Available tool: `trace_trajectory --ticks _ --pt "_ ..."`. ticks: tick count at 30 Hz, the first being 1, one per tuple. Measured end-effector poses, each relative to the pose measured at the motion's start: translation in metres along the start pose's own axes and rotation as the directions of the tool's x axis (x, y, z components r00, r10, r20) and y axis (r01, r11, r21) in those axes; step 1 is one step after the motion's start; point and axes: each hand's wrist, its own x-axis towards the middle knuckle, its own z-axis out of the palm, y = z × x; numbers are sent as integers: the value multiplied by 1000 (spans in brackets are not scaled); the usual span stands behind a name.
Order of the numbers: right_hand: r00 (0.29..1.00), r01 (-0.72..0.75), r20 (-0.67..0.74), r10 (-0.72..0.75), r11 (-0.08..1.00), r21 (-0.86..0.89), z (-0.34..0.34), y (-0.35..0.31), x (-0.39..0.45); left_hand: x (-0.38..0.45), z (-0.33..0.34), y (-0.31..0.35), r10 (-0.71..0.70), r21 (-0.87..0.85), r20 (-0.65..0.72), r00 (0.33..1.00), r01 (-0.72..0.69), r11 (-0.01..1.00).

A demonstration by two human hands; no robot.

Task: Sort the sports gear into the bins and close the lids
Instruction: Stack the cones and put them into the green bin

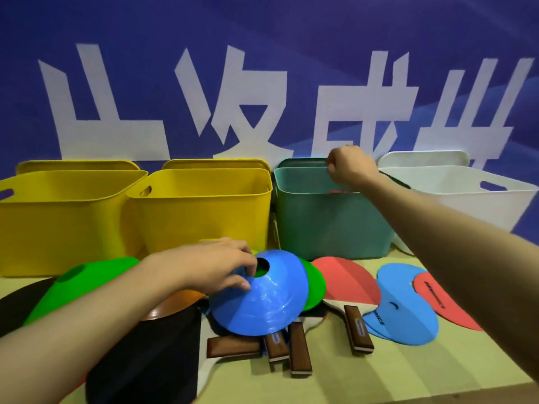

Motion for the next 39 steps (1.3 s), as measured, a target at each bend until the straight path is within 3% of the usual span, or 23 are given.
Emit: trace_trajectory --ticks 4,7,10,13,17,21,29,39 --pt "982 178 -73 -176 984 19 -9 -12 -41 4 0 0 26 11 -35 999 -25 1000" --pt "903 428 -92 -420 897 110 -14 -34 -89 1 -3 -1 31 8 -79 996 -30 1000" --pt "772 576 157 -616 782 238 -4 -62 -140 -7 -10 -4 4 12 -87 996 -3 1000" --pt "662 538 455 -596 800 265 12 -84 -176 -18 -13 -11 -57 6 -68 996 57 998" --pt "599 661 456 -658 728 183 21 -94 -189 -29 -12 -15 -167 68 48 985 163 984" --pt "604 632 468 -645 746 213 11 -84 -181 -34 -4 -16 -214 140 108 971 199 970" --pt "688 497 420 -592 806 321 -22 -40 -160 -24 -1 -9 -282 262 -23 959 278 924" --pt "744 512 300 -597 798 318 -23 -32 -158 -20 -1 1 -324 345 -10 946 308 887"
